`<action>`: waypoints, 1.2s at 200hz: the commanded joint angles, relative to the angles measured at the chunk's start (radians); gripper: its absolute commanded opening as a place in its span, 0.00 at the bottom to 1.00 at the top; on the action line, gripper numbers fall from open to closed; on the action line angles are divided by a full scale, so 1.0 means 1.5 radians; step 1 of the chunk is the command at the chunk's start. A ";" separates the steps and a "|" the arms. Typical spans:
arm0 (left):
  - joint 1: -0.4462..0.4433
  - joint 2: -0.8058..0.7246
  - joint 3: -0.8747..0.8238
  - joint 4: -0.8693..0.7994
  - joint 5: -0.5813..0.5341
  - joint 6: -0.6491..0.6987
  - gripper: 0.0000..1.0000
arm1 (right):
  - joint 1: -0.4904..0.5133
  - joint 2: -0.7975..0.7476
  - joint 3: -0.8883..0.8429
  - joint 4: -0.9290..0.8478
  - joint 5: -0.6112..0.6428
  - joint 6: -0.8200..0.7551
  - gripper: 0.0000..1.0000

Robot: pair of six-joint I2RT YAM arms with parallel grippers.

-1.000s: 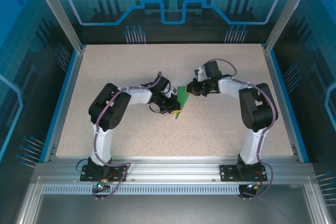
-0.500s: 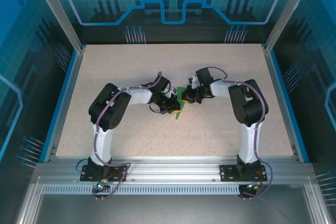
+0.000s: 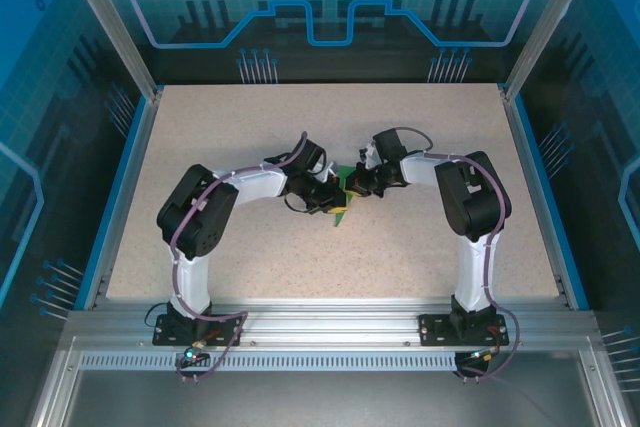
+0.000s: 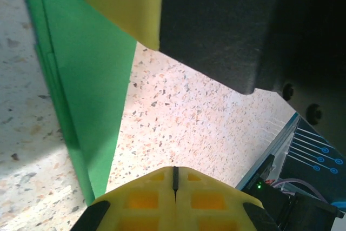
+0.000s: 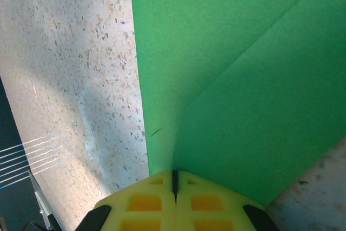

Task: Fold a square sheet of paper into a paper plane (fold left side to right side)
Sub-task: Fold the wing for the fifth time at the center of the table.

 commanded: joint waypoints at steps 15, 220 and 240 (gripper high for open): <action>-0.011 0.005 -0.020 -0.032 0.005 -0.014 0.04 | 0.012 0.033 -0.004 -0.052 0.041 -0.008 0.01; -0.005 0.066 -0.020 -0.032 0.004 -0.028 0.04 | 0.014 0.035 0.004 -0.077 0.053 -0.017 0.02; -0.005 0.063 -0.025 -0.046 0.006 -0.021 0.04 | 0.013 0.036 0.007 -0.083 0.055 -0.019 0.02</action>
